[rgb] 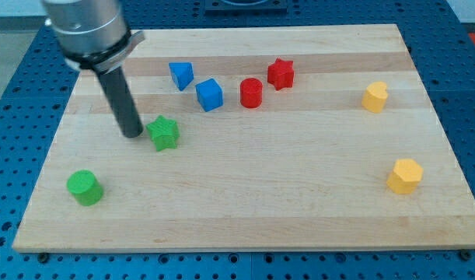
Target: Place the green star vertical to the blue triangle
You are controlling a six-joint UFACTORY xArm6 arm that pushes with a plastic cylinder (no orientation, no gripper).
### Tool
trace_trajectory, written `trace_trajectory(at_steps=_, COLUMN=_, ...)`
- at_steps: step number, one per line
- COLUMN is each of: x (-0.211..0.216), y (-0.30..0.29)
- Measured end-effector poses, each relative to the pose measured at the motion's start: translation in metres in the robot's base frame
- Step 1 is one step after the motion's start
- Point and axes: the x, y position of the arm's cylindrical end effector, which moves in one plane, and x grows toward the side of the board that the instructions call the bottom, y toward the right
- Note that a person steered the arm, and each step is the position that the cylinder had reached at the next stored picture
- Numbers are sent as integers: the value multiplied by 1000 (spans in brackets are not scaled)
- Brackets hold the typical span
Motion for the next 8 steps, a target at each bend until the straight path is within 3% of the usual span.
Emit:
trace_trajectory(at_steps=2, x=35, y=-4)
trace_trajectory(at_steps=3, x=11, y=18)
trace_trajectory(at_steps=8, x=25, y=39)
